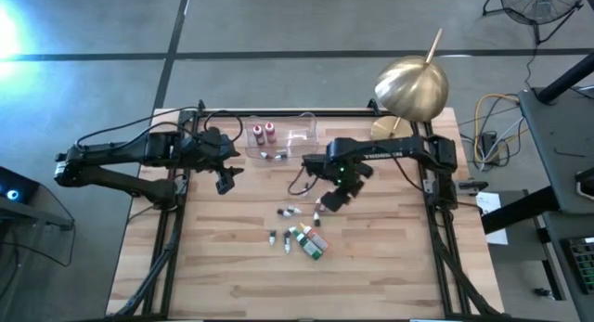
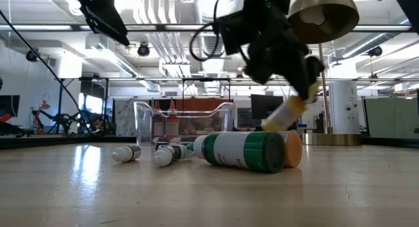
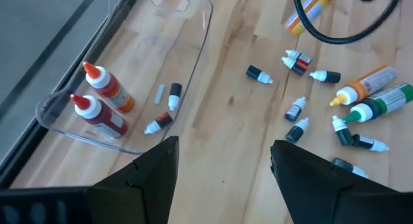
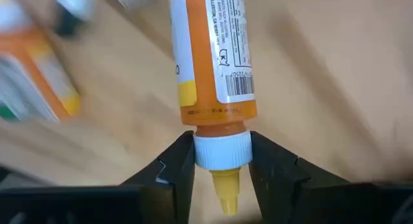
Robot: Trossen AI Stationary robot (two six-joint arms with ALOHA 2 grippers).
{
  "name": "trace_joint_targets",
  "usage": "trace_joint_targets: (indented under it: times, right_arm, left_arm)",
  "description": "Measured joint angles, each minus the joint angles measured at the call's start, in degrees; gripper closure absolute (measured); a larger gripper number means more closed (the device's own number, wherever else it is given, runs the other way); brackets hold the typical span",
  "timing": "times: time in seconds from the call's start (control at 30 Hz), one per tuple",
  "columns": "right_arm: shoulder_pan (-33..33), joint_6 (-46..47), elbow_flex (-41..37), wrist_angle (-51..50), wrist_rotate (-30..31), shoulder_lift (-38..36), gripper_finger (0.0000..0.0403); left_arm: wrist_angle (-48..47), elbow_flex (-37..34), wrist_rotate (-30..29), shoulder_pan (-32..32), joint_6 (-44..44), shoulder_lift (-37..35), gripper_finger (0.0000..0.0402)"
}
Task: Pick & Place food coloring
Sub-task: Put the large yellow food coloring bottle into the transparent bin
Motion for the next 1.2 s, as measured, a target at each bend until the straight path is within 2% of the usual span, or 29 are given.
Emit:
trace_joint_targets:
  times: [0.13,0.33,0.43,0.73,0.97,1.2]
  right_arm:
    - [0.1,2.0,-2.2,-8.2,-7.8,0.0,0.0285]
    - [2.8,7.6,-6.4,-8.1,-19.9,-0.3,0.0285]
    - [4.6,9.4,-8.9,-8.1,-22.0,-0.2,0.0285]
    - [10.3,12.3,-20.3,-8.1,-36.6,-0.2,0.0284]
    - [12.6,11.9,-24.8,-6.6,-38.4,-0.2,0.0283]
    - [12.9,17.5,-26.1,4.4,-36.5,-0.2,0.0249]
  left_arm:
    - [0.1,0.0,0.0,0.0,1.3,0.0,0.0184]
    - [0.1,0.0,0.0,0.0,2.8,0.0,0.0184]
    - [0.1,-0.1,0.0,0.0,3.7,0.0,0.0184]
    - [0.0,-0.1,0.0,0.0,6.0,0.0,0.0184]
    - [0.0,-0.1,0.0,0.0,7.8,0.0,0.0184]
    - [-0.1,-1.2,0.0,0.0,8.1,0.0,0.0184]
